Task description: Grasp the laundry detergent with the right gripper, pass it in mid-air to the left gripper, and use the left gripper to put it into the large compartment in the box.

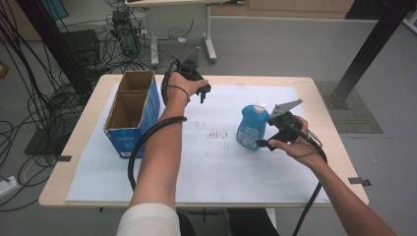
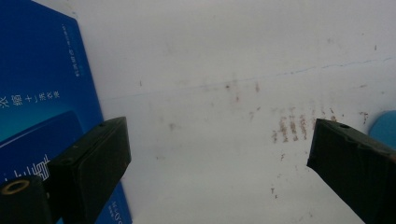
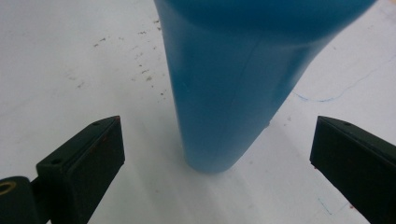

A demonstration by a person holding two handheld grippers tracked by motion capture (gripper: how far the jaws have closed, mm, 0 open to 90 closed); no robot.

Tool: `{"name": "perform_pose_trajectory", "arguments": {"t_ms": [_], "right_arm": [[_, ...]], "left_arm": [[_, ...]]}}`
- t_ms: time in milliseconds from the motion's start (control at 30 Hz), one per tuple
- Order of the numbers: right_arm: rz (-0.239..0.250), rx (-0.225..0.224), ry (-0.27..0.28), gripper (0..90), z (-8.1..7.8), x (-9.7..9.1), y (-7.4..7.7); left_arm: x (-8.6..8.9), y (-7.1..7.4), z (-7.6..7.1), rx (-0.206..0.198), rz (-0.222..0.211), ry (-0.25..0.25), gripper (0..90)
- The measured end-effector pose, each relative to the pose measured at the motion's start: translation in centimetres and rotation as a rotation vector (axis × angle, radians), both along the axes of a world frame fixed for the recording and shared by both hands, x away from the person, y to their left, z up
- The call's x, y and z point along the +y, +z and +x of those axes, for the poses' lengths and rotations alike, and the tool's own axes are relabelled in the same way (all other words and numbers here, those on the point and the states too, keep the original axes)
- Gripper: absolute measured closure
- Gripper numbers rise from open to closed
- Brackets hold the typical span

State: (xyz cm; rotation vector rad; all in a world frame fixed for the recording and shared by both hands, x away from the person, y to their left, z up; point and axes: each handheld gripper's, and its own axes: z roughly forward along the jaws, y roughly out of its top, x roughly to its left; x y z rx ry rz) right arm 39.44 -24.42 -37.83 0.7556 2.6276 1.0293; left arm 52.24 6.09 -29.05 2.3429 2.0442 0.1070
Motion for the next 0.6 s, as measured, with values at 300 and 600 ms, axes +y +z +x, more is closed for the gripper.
{"name": "perform_pose_trajectory", "arguments": {"t_ms": [300, 600], "right_arm": [[0.04, -0.04, -0.032, 2.7, 0.0, 0.1, -0.2], [0.08, -0.045, -0.058, 2.5, -0.2, 0.1, -1.1]], "left_arm": [[-0.2, 0.0, 0.1, 0.002, 0.002, -0.005, 6.1], [-0.2, 0.0, 0.1, 0.003, 0.002, -0.009, 6.1]]}}
